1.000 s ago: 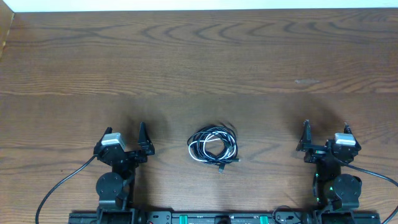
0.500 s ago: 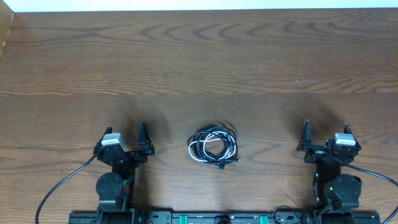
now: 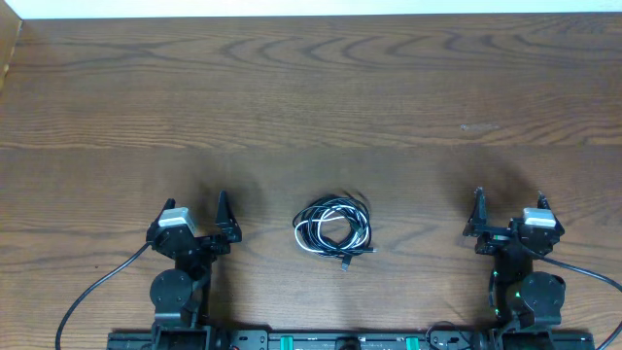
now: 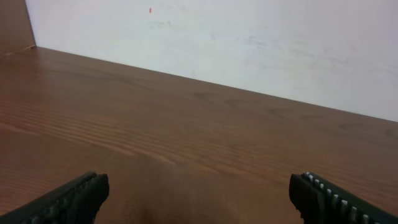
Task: Untangle cables
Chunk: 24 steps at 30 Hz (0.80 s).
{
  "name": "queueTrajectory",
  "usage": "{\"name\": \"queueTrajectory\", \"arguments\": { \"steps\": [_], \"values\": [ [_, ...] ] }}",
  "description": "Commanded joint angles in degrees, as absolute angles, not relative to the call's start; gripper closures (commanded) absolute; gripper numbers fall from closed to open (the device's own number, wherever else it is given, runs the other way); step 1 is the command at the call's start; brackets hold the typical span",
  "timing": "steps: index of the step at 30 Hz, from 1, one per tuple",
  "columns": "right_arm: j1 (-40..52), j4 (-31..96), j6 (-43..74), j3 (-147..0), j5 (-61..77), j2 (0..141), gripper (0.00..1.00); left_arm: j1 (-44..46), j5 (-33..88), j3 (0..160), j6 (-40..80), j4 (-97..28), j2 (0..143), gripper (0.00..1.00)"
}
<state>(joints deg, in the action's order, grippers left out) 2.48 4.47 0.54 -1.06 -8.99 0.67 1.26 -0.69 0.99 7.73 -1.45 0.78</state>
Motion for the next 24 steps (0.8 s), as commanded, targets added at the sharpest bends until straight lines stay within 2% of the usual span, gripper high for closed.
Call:
{"name": "queueTrajectory", "arguments": {
  "steps": [1, 24],
  "values": [
    [2.17, 4.51, -0.27, -0.86, -9.3, 0.34, 0.01, 0.97, -1.48, 0.25, 8.01, -4.21, 0.34, 0.02],
    [2.17, 4.49, -0.27, -0.86, -9.3, 0.34, 0.01, 0.97, -1.5, 0.25, 8.01, -4.21, 0.34, 0.02]
  ]
}}
